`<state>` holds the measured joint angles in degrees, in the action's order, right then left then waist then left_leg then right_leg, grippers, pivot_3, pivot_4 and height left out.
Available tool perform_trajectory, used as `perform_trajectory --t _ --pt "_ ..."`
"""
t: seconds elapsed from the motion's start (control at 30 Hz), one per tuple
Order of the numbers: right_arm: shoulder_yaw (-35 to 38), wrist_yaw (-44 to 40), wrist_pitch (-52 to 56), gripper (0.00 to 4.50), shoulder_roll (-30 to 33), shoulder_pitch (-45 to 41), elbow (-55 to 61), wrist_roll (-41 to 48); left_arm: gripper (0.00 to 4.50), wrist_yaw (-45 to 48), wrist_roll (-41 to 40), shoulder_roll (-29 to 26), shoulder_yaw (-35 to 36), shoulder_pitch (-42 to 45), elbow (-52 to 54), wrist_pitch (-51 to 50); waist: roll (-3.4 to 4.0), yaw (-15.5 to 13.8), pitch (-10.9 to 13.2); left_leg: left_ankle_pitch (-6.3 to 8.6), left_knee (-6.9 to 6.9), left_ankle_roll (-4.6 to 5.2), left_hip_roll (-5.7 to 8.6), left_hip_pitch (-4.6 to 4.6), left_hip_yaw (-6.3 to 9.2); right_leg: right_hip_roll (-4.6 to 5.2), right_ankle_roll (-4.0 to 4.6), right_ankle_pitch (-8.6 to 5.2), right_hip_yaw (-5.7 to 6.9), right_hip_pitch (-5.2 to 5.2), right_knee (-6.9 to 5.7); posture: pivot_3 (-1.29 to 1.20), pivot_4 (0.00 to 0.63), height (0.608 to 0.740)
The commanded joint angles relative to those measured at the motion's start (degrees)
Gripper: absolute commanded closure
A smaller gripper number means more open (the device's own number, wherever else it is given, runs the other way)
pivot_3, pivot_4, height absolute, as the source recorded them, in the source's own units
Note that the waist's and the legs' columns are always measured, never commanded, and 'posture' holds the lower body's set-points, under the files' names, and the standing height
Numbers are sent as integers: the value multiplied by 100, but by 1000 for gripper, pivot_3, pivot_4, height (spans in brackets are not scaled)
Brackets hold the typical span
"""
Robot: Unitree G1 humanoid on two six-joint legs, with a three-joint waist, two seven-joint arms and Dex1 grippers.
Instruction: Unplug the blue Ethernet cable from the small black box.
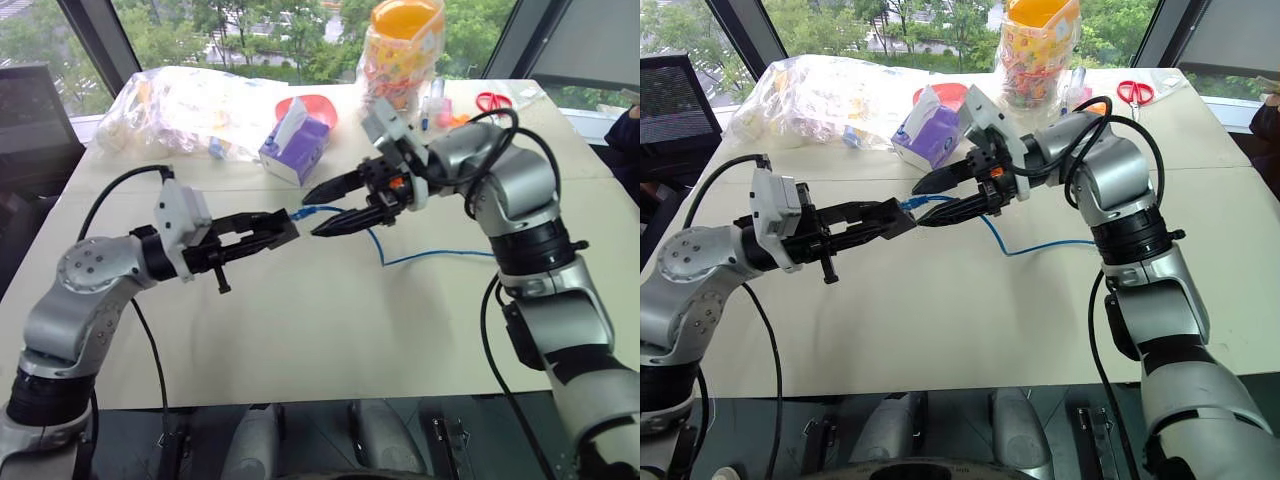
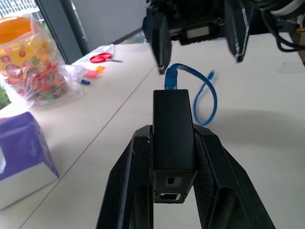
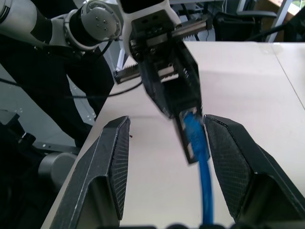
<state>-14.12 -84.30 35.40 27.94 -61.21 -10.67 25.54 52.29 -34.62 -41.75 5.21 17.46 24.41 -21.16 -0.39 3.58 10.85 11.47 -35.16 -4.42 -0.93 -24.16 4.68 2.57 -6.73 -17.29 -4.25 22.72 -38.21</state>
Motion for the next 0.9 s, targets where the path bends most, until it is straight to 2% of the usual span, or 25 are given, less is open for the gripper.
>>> perform_trajectory --t 0.03,0.7,0.8,0.9 --pt "92 54 -228 1975 -101 -180 -201 -71 3997 -22 -142 21 14 83 302 -99 0 0 0 0 0 0 0 0 0 0 0 0 0 0 0 0 150 740" --pt "107 -111 -404 1975 -154 -214 -458 -240 3997 -201 -123 48 122 61 375 -166 0 8 0 0 0 0 0 0 0 0 0 0 0 0 0 0 150 740" --pt "118 -105 -396 2822 -164 -221 -458 -239 3997 -226 -129 56 121 56 395 -174 0 10 0 0 0 0 0 0 0 0 0 0 0 0 0 0 150 740" --pt "125 -99 -386 4408 -169 -226 -453 -233 3997 -261 -132 65 112 64 415 -184 0 14 0 0 0 0 0 0 0 0 0 0 0 0 0 0 150 740"
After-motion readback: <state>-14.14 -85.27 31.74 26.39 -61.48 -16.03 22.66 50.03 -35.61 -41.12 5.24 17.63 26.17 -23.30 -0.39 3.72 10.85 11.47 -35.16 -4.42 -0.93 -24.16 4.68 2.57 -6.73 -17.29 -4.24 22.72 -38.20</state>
